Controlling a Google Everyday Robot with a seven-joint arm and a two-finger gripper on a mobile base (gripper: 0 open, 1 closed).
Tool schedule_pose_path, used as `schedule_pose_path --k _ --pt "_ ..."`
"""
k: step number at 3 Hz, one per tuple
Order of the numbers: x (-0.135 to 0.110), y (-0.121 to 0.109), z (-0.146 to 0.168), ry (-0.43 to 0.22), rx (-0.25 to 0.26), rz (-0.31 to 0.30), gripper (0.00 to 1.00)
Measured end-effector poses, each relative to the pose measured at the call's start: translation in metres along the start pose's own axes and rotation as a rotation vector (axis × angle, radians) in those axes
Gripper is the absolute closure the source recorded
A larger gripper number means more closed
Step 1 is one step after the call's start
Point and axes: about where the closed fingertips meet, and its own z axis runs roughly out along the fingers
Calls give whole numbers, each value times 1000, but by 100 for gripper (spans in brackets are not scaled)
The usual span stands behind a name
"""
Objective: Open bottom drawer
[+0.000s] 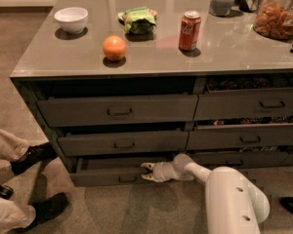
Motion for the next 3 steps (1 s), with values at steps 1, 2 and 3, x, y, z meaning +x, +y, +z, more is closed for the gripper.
schedule_pose_path --k 1,2,3 --pt "-4 -1 -1 0 0 0 100" --pt "-6 -4 -7 8 18 -17 100" --pt "-10 -10 -13 13 40 -38 100"
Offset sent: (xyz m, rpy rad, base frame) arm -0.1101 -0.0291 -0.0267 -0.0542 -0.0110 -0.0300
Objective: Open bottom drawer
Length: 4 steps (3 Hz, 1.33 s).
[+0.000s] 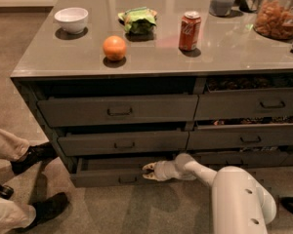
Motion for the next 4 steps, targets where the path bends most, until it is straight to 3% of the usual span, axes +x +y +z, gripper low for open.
schedule_pose_path --k 1,3,4 --pt "2 17 -3 8 3 3 100" --pt "-2 17 -7 10 4 3 100" --pt "-1 36 -9 20 17 6 100"
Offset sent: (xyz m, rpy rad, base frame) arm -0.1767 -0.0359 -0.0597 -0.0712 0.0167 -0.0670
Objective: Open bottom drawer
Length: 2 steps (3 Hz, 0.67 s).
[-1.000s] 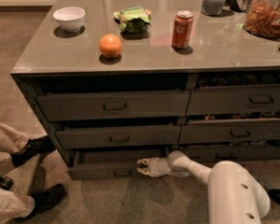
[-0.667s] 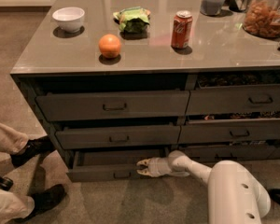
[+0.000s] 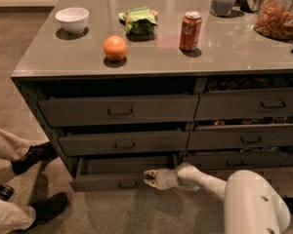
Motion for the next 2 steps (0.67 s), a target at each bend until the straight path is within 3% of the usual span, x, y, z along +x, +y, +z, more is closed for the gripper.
schedule_pose_path --k 2 --pt "-9 -4 -10 4 24 -17 100"
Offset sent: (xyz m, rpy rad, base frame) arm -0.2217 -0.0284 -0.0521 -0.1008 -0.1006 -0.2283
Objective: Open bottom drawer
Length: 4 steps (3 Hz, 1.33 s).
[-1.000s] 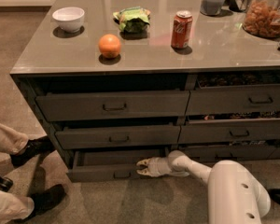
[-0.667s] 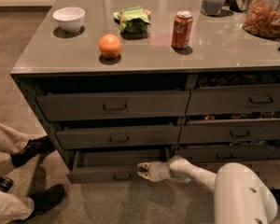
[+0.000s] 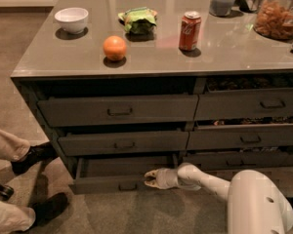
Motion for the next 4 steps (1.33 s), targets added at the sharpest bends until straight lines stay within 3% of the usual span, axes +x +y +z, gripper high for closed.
schedule_pose_path --k 2,4 --pt "1 40 -6 30 27 10 100" --pt "-2 40 -8 32 29 11 100"
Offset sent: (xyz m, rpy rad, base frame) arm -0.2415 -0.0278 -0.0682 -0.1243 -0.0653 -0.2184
